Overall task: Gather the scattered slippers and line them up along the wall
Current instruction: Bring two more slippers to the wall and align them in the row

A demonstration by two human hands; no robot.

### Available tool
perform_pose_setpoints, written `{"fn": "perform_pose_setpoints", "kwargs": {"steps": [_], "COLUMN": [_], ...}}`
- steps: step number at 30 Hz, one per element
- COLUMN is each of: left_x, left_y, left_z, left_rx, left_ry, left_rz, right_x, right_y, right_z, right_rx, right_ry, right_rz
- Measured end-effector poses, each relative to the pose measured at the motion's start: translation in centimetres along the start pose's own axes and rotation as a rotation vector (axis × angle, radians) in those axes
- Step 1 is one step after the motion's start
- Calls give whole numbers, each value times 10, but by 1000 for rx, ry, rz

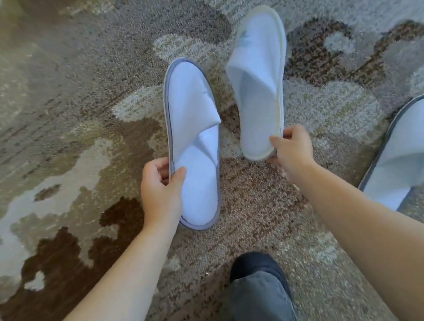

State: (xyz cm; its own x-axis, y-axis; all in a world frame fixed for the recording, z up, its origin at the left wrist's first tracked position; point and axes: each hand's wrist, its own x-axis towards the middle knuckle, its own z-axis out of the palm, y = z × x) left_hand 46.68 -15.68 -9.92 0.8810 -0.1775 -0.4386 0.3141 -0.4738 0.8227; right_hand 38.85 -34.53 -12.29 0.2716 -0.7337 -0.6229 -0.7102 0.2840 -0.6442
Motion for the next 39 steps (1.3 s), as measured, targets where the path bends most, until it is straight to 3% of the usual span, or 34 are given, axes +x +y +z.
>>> {"fn": "perform_pose_setpoints", "kwargs": {"steps": [5,12,18,22,30,39], "left_x": [-53,-155,-214,-240,-270,-361], "left_y": [92,287,470,558,649,665], "left_z": [-44,-110,-108,-88,-39,-27], "left_rx": [-6,18,58,-25,-24,207], "left_ry": [-5,-53,-130,-183,-670,-1404], "left_rz": [57,57,226,321,481,638], "right_x": [-80,-225,-315,-354,-422,-563], "right_y": [-46,-171,-288,-344,-366,-319], "right_z": [-53,-183,-304,-366,-421,-401], "right_rx": [30,173,224,328,572,805], "right_ry": [5,-19,22,113,540,1178], "right_rz": [-98,-55,-168,-180,-137,253]}}
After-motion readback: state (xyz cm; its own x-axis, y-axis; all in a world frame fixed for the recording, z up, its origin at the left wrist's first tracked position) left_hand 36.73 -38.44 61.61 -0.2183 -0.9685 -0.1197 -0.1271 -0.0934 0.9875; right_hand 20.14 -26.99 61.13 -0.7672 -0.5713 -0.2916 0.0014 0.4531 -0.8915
